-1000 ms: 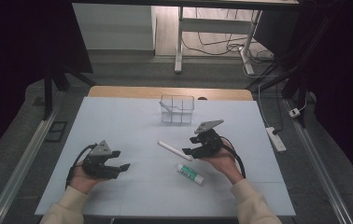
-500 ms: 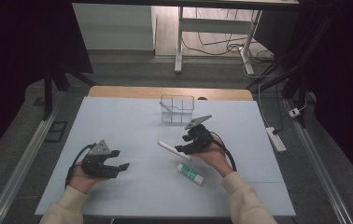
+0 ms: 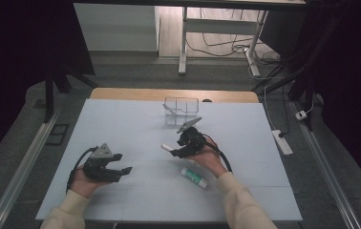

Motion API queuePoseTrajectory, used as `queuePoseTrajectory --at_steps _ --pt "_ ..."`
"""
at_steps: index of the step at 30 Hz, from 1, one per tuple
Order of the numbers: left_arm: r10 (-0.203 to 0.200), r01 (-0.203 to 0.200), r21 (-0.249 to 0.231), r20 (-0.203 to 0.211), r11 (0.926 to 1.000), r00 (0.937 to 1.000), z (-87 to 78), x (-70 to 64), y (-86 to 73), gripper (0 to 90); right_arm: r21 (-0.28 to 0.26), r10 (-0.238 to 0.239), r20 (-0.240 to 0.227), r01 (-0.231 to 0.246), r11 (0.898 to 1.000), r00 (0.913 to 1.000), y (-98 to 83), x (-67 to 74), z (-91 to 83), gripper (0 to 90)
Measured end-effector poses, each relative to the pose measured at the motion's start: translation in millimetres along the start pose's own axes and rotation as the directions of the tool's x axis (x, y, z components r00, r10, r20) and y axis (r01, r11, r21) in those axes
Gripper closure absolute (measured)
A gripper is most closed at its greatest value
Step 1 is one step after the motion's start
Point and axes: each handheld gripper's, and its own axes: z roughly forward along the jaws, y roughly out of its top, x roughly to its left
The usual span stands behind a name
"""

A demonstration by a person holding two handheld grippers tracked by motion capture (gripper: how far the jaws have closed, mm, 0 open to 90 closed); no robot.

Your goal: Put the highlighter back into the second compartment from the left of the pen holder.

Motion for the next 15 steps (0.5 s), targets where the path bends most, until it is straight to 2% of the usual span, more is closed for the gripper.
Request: queuePoseTrajectory --at_steps 6,15 --pt "-0.001 0.001 0.002 -0.001 1.0000 1.0000 0.2 0.9 -0.7 32.1 0.036 -0.031 0.011 0.031 0.999 0.9995 2.7 0.7 13.1 47.1" --pt "-0.001 0.001 0.005 -0.002 1.0000 1.0000 0.9 1.3 -1.1 32.0 0.070 -0.049 0.019 0.048 0.996 0.9986 2.5 1.0 19.4 55.0"
